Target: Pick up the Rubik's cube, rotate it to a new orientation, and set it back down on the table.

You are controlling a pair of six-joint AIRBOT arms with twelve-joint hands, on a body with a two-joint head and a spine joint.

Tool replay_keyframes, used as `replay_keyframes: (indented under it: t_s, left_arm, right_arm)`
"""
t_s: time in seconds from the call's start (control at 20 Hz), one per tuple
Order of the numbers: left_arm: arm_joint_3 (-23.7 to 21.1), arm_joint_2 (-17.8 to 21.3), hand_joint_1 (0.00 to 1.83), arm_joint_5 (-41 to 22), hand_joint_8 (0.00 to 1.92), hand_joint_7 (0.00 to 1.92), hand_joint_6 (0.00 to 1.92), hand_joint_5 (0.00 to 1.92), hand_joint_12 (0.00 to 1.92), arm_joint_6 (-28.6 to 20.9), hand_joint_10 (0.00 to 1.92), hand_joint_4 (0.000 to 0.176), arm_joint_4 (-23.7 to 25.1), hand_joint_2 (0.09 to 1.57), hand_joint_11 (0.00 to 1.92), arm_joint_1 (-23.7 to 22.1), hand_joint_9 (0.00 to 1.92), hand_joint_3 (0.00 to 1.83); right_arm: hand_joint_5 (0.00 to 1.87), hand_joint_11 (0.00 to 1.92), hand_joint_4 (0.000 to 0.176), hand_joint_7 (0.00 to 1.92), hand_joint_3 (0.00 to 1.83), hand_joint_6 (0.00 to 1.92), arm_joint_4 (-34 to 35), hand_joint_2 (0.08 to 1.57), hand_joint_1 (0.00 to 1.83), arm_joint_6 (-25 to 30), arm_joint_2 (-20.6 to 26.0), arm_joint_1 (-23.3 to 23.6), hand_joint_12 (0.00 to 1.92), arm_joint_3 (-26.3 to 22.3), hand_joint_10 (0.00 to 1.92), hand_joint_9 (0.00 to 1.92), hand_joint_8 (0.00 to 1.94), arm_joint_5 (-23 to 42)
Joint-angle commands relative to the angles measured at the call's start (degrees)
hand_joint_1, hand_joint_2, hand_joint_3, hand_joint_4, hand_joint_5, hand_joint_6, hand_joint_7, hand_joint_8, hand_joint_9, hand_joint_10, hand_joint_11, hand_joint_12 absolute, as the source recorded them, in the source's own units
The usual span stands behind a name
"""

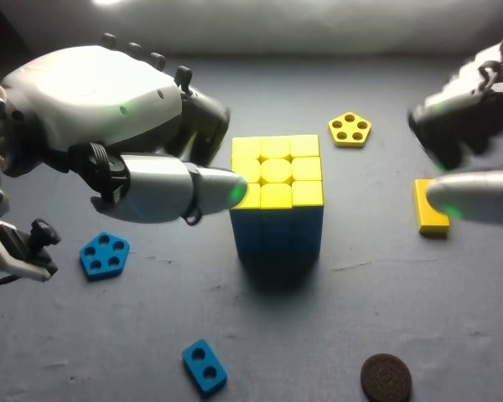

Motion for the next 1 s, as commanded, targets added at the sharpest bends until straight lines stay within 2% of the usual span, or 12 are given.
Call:
replay_keyframes:
  t_s: [0.0, 0.15, 0.25, 0.35, 0.5, 0.65, 0.75, 0.85, 0.95]
  left_arm:
    - [0.05, 0.07, 0.0, -6.02, 0.0, 0.18, 0.0, 0.12, 0.21, 0.13, 0.0, 0.024, 0.4, 1.19, 0.18, -0.46, 0.2, 0.0]
    - [0.31, 0.06, 0.0, -6.19, 0.0, 0.16, 0.0, 0.1, 0.2, 0.29, 0.0, 0.006, 0.29, 1.2, 0.2, -0.31, 0.2, 0.01]
    - [0.31, 0.06, 0.0, -6.19, 0.0, 0.16, 0.0, 0.11, 0.19, 0.51, 0.0, 0.002, -0.23, 1.22, 0.18, -0.12, 0.2, 0.01]
    - [0.29, -0.05, 0.0, -6.19, 0.0, 0.16, 0.0, 0.1, 0.2, 0.76, 0.01, 0.01, -1.07, 1.21, 0.2, 0.27, 0.22, 0.01]
    - [0.32, -0.82, 0.0, -6.19, 0.01, 0.18, 0.0, 0.11, 0.18, 6.88, 0.0, 0.014, -7.8, 1.21, 0.16, 0.56, 0.2, 0.0]
    - [0.33, -2.41, 0.0, -6.84, 0.01, 0.18, 0.01, 0.11, 0.18, 12.41, 0.01, 0.015, -13.78, 1.21, 0.17, 0.55, 0.21, 0.0]
    - [0.44, -4.37, 0.0, -8.7, 0.0, 0.16, 0.0, 0.11, 0.18, 15.92, 0.0, 0.003, -17.51, 1.21, 0.19, 0.82, 0.18, 0.0]
    - [0.75, -6.46, 0.0, -10.38, 0.01, 0.17, 0.0, 0.12, 0.18, 18.46, 0.0, 0.008, -20.13, 1.22, 0.2, 1.16, 0.18, 0.0]
    - [0.97, -8.21, 0.0, -12.51, 0.01, 0.22, 0.0, 0.12, 0.15, 21.2, 0.01, 0.001, -22.99, 1.24, 0.24, 1.56, 0.23, 0.0]
  right_arm:
    - [0.0, 0.0, 0.0, 0.03, 0.04, 0.0, 1.92, 1.28, 0.08, 0.12, 0.33, 0.42, 0.0, -0.13, 0.0, 0.0, 0.0, 6.93]
    - [0.0, 0.0, 0.0, 0.0, 0.03, 0.0, 4.26, 1.29, 0.04, 0.03, 0.44, 0.13, 0.0, -0.1, 0.0, 0.0, 0.0, 6.93]
    - [0.0, 0.0, 0.0, 0.0, 0.02, 0.0, 4.25, 1.29, 0.01, -0.94, 0.44, -0.11, 0.0, -0.11, 0.0, 0.0, 0.0, 6.94]
    - [0.0, 0.0, 0.0, 0.0, 0.02, 0.0, 4.26, 1.28, 0.04, -4.54, 0.39, -0.33, 0.0, -0.12, 0.0, 0.0, 0.0, 7.2]
    - [0.0, 0.0, 0.0, 0.0, 0.02, 0.0, 4.54, 1.29, 0.02, -7.07, 0.01, -2.61, 0.0, -0.11, 0.0, 0.0, 0.0, 11.49]
    - [0.0, 0.0, 0.0, 0.0, 0.02, 0.0, 12.2, 1.29, 0.01, -9.88, -0.26, -4.91, 0.0, -0.12, 0.0, 0.0, 0.0, 17.99]
    - [0.0, 0.0, 0.0, 0.0, 0.01, 0.0, 13.55, 1.29, 0.02, -10.4, -0.34, -4.96, 0.0, -0.17, 0.0, 0.0, 0.0, 19.37]
    - [0.0, 0.0, 0.0, 0.0, 0.01, 0.0, 13.55, 1.29, 0.04, -12.48, -0.44, -5.13, 0.0, -0.45, 0.0, 0.0, 0.0, 20.09]
    - [0.0, 0.0, 0.0, 0.0, 0.01, 0.0, 13.61, 1.3, 0.0, -13.71, -0.59, -5.17, 0.0, -0.72, 0.0, 0.0, 0.0, 19.54]
